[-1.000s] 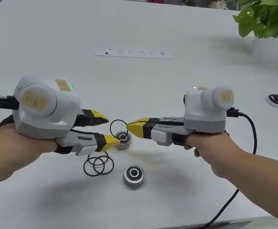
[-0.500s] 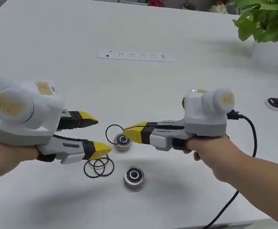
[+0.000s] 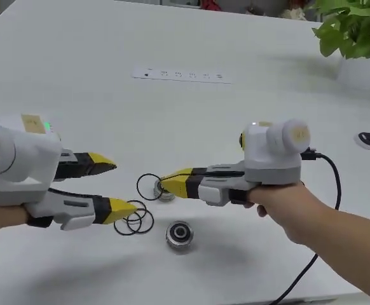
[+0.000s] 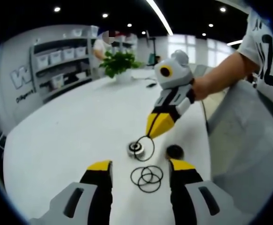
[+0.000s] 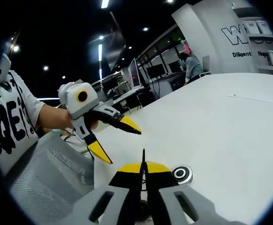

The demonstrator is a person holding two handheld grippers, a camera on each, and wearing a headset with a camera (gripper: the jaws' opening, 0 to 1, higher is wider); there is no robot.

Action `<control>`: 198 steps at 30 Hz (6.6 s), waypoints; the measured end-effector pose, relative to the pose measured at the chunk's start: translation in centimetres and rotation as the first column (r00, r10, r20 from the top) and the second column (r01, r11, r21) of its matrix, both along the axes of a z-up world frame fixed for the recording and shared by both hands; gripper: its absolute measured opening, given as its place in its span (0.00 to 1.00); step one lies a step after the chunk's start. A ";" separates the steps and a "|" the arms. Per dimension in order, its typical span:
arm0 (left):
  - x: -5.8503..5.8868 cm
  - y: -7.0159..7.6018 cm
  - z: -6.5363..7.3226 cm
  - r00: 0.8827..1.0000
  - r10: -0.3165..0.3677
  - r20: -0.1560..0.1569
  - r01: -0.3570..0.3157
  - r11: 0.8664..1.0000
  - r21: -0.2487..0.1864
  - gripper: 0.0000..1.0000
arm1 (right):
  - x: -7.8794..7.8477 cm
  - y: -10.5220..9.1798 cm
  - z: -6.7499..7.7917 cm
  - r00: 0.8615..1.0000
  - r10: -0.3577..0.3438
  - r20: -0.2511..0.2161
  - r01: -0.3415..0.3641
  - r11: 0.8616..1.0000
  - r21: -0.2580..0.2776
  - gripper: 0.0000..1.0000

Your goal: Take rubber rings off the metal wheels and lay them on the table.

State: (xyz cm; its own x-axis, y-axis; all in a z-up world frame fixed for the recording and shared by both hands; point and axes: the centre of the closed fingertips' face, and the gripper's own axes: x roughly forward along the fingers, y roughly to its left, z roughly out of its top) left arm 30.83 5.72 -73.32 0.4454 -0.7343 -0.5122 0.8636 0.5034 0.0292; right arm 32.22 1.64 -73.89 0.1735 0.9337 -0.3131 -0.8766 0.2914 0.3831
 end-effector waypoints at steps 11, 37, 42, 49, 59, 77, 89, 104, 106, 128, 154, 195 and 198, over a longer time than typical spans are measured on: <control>-0.8 0.5 -0.3 1.000 0.012 -0.010 -0.012 1.000 -0.007 0.51 | -2.1 0.9 -0.9 0.995 0.098 -0.020 -0.098 0.995 -0.027 0.00; -2.6 1.7 -1.3 0.999 0.028 -0.032 -0.028 1.000 0.013 0.53 | -5.6 1.8 -3.9 0.966 0.240 -0.094 -0.250 0.962 -0.110 0.00; -2.7 1.8 -1.4 0.999 0.028 -0.035 -0.027 1.000 0.014 0.53 | -5.4 1.7 -4.4 0.966 0.248 -0.070 -0.255 0.957 -0.140 0.00; -2.7 1.8 -1.5 0.999 0.028 -0.036 -0.027 0.999 0.016 0.53 | -5.1 1.8 -4.9 0.966 0.258 -0.015 -0.256 0.949 -0.182 0.00; -2.9 1.8 -1.5 0.999 0.030 -0.039 -0.029 0.999 0.017 0.53 | -3.8 1.9 -5.1 0.973 0.228 0.042 -0.214 0.952 -0.217 0.00; -2.6 1.9 -1.5 0.999 0.033 -0.040 -0.033 0.999 0.016 0.52 | -2.4 2.1 -5.7 0.980 0.183 0.078 -0.157 0.954 -0.257 0.00; -2.6 1.8 -1.6 0.999 0.030 -0.044 -0.029 0.999 0.018 0.53 | -2.2 2.2 -6.0 0.982 0.173 0.076 -0.147 0.953 -0.265 0.00; -2.7 1.9 -1.5 0.999 0.031 -0.043 -0.030 0.999 0.022 0.53 | -2.3 2.2 -5.8 0.981 0.175 0.088 -0.146 0.952 -0.268 0.03; -2.7 1.9 -1.5 0.999 0.031 -0.042 -0.030 0.999 0.023 0.53 | -2.3 2.2 -5.8 0.980 0.176 0.089 -0.146 0.952 -0.269 0.03; -2.4 1.9 -0.2 1.000 0.026 -0.013 -0.026 0.999 0.024 0.53 | -1.5 1.5 -2.5 0.981 0.127 0.146 -0.097 0.975 -0.200 0.14; -1.6 2.0 2.1 0.999 0.014 0.047 -0.015 1.000 0.021 0.59 | 0.2 -1.7 1.8 0.979 -0.016 0.203 0.037 0.994 -0.104 0.39; -2.1 2.4 1.7 0.998 0.002 0.059 -0.006 0.998 0.060 0.69 | -1.5 -9.9 0.2 0.969 -0.153 0.195 0.179 0.976 -0.123 0.62; -2.2 2.6 1.7 0.998 0.005 0.060 -0.008 0.998 0.061 0.69 | -1.6 -10.0 0.1 0.969 -0.152 0.196 0.179 0.975 -0.129 0.62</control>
